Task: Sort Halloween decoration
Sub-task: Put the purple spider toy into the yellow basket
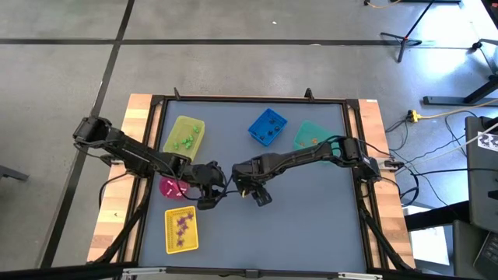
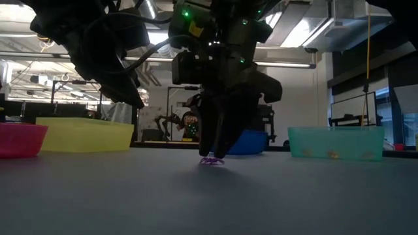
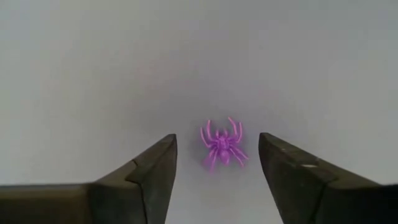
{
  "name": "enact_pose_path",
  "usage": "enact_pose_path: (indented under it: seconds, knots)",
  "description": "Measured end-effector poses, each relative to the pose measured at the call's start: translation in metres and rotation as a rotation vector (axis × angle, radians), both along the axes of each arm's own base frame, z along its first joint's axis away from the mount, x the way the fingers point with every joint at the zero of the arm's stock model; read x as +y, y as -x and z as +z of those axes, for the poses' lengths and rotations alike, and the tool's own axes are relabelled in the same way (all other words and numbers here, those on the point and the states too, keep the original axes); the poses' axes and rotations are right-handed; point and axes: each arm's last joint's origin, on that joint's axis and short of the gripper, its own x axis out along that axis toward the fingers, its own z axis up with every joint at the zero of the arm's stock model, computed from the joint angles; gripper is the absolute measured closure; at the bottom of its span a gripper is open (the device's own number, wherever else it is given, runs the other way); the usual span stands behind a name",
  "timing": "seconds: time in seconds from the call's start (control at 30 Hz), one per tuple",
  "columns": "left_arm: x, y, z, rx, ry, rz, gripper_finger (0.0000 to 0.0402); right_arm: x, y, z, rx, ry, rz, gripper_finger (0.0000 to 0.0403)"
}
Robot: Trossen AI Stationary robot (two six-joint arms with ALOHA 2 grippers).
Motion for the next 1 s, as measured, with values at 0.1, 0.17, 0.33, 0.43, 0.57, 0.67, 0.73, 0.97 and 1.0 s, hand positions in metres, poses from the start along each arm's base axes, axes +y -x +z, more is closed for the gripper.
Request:
enact_pose_path:
  seconds: [0.1,0.17,0.33,0.43,0.57,0.67,0.73,0.97,1.0]
  knots:
    - [0.000,0.000,0.000,0.000,0.000,0.000,0.0250,0.000,0.000,-0.001,0.002,0.000,0.000,0.0186]
    - [0.000,0.000,0.000,0.003,0.003,-0.004,0.0250,0.000,-0.001,-0.005,0.010,0.000,0.000,0.0192]
    - [-0.002,0.002,0.000,0.022,0.047,-0.057,0.0250,0.000,-0.001,-0.010,0.031,0.002,0.000,0.0203]
    - [-0.002,0.006,0.002,0.041,0.045,-0.064,0.0250,0.000,0.000,-0.010,0.032,0.002,0.000,0.0204]
    - [0.001,0.017,0.012,0.048,0.004,-0.026,0.0250,0.000,0.000,-0.010,0.032,0.002,0.000,0.0204]
    - [0.005,0.028,0.025,0.035,-0.036,0.005,0.0250,0.000,0.000,-0.010,0.032,0.002,0.000,0.0204]
    - [0.008,0.038,0.033,0.029,-0.052,0.024,0.0250,0.000,0.000,-0.010,0.032,0.003,0.003,0.0206]
    - [0.017,0.075,0.060,-0.021,-0.110,0.088,0.0250,0.000,-0.001,-0.011,0.031,0.003,0.003,0.0206]
    - [0.018,0.079,0.063,-0.038,-0.119,0.099,0.0250,0.000,-0.001,-0.010,0.031,0.003,0.003,0.0206]
